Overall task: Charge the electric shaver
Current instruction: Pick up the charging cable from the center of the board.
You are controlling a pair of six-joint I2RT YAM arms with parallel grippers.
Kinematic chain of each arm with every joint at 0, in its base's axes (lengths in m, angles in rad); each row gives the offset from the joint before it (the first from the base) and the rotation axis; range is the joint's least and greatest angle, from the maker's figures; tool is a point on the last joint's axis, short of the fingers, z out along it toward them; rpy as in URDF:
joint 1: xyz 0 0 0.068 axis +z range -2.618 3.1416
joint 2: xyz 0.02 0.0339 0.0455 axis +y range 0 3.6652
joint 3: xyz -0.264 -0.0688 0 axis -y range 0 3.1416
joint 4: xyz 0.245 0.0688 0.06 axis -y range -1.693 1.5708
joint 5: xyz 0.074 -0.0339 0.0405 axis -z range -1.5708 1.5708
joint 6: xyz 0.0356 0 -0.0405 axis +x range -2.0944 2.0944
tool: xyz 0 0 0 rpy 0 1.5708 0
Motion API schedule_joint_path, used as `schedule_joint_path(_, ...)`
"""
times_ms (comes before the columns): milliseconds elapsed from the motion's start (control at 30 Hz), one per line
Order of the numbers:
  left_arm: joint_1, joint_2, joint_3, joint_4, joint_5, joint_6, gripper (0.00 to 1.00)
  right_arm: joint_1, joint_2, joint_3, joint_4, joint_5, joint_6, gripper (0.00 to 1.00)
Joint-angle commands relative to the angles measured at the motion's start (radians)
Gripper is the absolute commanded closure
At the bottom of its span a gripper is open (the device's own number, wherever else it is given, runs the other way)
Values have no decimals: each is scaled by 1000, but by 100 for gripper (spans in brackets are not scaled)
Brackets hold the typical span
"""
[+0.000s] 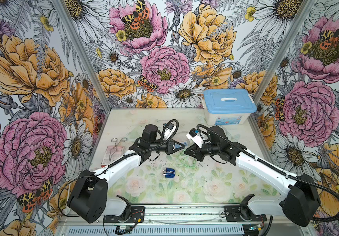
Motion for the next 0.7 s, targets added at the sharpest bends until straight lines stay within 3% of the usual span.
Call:
schedule_joint_path(0,-13,7,6,31,31,7,100,-5,-21,28,45,20,2,80)
schedule_joint_path(200,-12,8,12,34,34,5,100,-5,-24,27,52,18,4,75)
schedule_joint_path(667,-4,7,0,36,35,8,100,-12,-39,21,65,14,14,97)
